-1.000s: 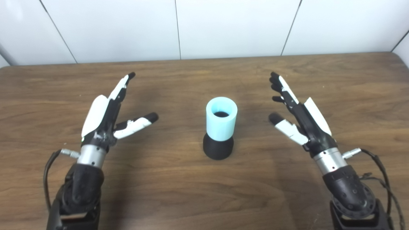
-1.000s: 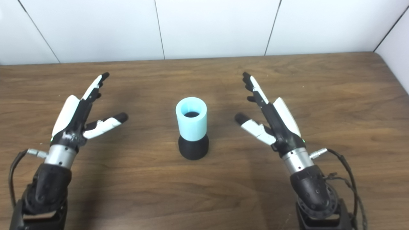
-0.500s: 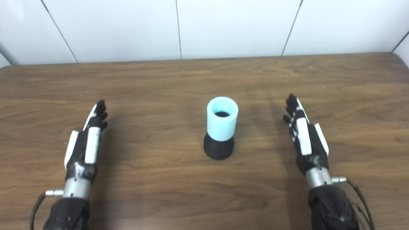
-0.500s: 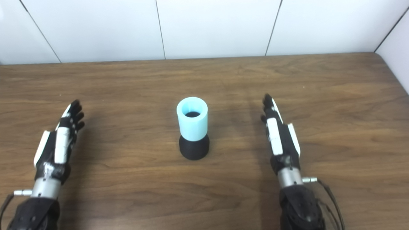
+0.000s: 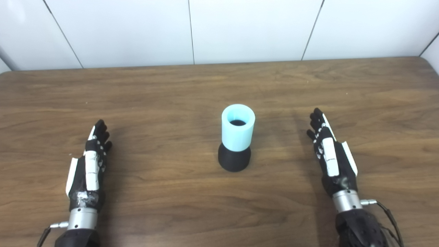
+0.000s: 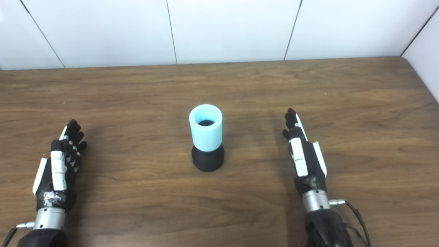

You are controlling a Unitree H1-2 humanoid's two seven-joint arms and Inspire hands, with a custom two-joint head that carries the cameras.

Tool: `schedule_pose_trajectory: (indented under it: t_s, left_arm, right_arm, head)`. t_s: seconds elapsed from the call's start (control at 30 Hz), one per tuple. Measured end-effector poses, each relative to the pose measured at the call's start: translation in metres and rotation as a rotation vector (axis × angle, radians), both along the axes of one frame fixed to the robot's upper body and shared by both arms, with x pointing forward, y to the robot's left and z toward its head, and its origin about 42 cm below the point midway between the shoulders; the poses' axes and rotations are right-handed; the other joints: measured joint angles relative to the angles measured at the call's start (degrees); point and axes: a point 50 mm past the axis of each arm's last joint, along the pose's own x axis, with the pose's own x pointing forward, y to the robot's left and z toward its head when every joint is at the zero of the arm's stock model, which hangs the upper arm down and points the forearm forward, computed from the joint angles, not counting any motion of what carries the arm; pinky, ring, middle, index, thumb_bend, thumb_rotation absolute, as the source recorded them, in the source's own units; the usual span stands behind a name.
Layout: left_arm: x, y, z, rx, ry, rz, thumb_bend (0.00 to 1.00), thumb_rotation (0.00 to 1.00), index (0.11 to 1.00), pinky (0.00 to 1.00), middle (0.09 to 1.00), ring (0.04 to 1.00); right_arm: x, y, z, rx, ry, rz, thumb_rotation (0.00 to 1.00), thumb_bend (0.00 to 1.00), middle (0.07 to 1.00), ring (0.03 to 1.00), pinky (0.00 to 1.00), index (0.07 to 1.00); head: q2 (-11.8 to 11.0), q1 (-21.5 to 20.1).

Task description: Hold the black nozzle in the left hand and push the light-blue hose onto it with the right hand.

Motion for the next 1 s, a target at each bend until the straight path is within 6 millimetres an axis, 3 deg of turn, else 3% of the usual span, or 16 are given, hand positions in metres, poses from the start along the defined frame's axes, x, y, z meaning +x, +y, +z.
schedule_pose_trajectory:
  t_s: [0.3, 0.47, 1.0]
  left_arm:
    - [0.0, -0.005, 0.001, -0.012, 0.006, 0.008, 0.57, 1.0, 0.996, 1.0, 0.989, 0.993]
    - [0.001, -0.01, 0.002, 0.059, 0.011, 0.009, 0.52, 1.0, 0.997, 0.99, 0.981, 0.988]
    - [0.001, -0.014, 0.005, 0.051, 0.024, 0.009, 0.45, 1.0, 0.975, 0.98, 0.959, 0.978]
  right_arm:
    - [-0.004, -0.002, -0.001, -0.009, -0.001, -0.001, 1.0, 0.61, 0.961, 0.984, 0.97, 0.962]
    - [-0.004, -0.003, -0.001, 0.015, -0.002, -0.003, 1.0, 0.57, 0.955, 0.973, 0.95, 0.959]
    - [-0.003, -0.006, 0.001, 0.021, 0.007, -0.001, 1.0, 0.57, 0.947, 0.966, 0.94, 0.95]
  head:
    - [1.0, 1.1]
    - [1.3, 1.2]
    - [2.0, 1.5]
